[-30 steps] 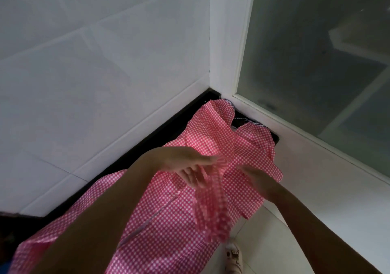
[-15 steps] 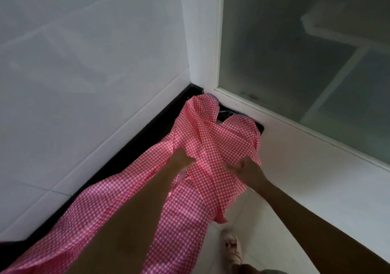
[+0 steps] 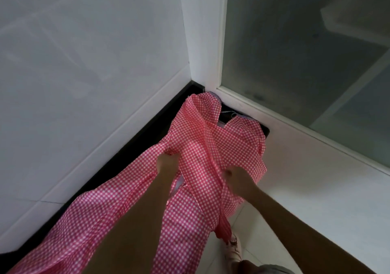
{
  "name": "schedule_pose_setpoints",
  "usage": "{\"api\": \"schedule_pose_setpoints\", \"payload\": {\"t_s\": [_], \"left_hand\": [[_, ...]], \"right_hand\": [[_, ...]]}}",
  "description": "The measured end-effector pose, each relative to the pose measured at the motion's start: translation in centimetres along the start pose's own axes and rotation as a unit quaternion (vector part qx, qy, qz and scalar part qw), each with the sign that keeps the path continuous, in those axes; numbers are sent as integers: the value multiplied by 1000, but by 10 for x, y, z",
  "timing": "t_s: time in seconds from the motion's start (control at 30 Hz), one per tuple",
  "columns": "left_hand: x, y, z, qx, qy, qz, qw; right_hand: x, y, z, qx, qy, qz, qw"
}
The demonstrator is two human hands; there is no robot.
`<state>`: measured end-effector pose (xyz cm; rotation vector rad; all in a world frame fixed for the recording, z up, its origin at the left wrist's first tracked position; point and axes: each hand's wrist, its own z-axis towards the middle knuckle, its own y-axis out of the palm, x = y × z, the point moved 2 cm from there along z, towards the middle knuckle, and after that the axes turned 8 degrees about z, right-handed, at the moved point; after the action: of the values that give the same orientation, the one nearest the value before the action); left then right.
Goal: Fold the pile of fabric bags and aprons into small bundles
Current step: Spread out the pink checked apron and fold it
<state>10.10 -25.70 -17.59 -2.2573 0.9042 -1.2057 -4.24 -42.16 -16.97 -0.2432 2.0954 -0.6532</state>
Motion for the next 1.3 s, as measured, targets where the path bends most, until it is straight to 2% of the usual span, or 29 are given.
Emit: {"api": "schedule_pose_setpoints", "payload": {"t_s": [0.13,0.2,0.3,0.4,0.5,0.57,0.6,0.67,0.73,0.8,0.83,0.87,0.93,0.97,1.0,1.07,1.17,1.3], "left_hand": [[1,-14,15,71,0,-113,991],[-1,-19,21,94,-4,-120,988],[-1,-19,28,94,-3,-79,992],[0,-15,34,99,-3,-32,995],[1,-16,42,119,-19,-57,991],[2,-17,45,126,-40,-59,989],[2,-21,47,141,-47,-66,987],[1,-27,51,181,-61,-100,977],[-2,-34,54,192,-86,-111,971],[-2,-36,55,185,-104,-99,972],[1,-37,51,199,-98,-81,972],[5,-37,42,234,-70,-55,968],[17,-29,17,317,50,-5,947],[23,-21,5,330,112,26,937],[27,-9,0,318,163,61,932],[31,12,1,225,223,157,936],[26,39,15,37,218,313,924],[27,50,20,-15,210,396,894]], "right_hand": [[-20,-58,23,57,-25,130,990],[-20,-76,40,86,-11,145,986],[-10,-81,61,58,18,82,995],[1,-73,67,-50,31,16,998],[14,-61,61,-159,107,-190,963],[21,-55,60,-169,94,-243,951],[18,-55,60,-148,72,-211,963],[8,-63,60,-63,35,-76,994],[-5,-75,62,48,-27,41,998],[-15,-86,66,109,-54,60,991],[-14,-89,71,107,-48,42,992],[-12,-89,75,72,-27,-3,997],[-5,-84,81,-39,13,-87,995],[-1,-81,82,-77,24,-111,990],[-1,-79,83,-86,28,-119,989],[-6,-76,85,-80,33,-92,992],[-18,-70,92,-71,13,-48,996],[-48,-59,111,-71,-55,-42,995]]}}
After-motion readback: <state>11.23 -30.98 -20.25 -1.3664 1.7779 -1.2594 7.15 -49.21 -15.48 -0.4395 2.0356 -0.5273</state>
